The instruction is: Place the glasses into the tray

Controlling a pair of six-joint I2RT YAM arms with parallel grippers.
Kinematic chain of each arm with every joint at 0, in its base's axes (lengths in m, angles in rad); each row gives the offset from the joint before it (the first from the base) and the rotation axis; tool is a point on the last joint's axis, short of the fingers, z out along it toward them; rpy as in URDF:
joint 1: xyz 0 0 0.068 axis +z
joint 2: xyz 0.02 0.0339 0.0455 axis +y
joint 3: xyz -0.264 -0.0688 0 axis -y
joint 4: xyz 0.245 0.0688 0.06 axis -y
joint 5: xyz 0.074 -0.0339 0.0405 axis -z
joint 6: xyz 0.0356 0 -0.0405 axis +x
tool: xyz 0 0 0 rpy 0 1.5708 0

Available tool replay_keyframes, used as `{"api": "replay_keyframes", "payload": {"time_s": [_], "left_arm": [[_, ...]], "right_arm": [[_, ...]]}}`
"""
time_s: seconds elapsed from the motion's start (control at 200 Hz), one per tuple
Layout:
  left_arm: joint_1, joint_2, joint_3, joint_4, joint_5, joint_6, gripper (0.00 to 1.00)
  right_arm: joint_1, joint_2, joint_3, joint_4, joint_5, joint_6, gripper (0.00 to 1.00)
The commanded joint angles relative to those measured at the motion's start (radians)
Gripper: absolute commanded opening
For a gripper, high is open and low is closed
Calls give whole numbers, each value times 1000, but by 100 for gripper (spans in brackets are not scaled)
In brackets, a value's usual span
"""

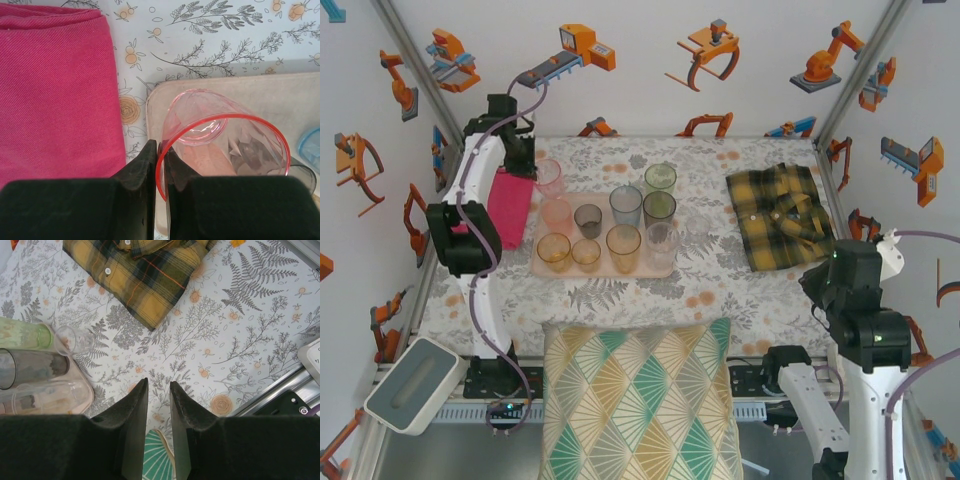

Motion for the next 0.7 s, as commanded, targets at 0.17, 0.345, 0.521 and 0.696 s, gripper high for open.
{"api": "replay_keyframes", "payload": {"time_s": [0.17,0.345,0.521,0.696], "left_arm": [[3,32,-11,36,-3,-4,15],[2,61,-20,32,-1,0,15],[-1,71,-50,45,-6,0,15],[-12,74,-64,55,-20,12,15]], "right_arm": [[-6,18,-3,6,3,18,27],[-6,23,-3,9,0,17,27],[-6,22,-6,8,1,18,27],[-6,24,-15,15,-3,21,27]]}}
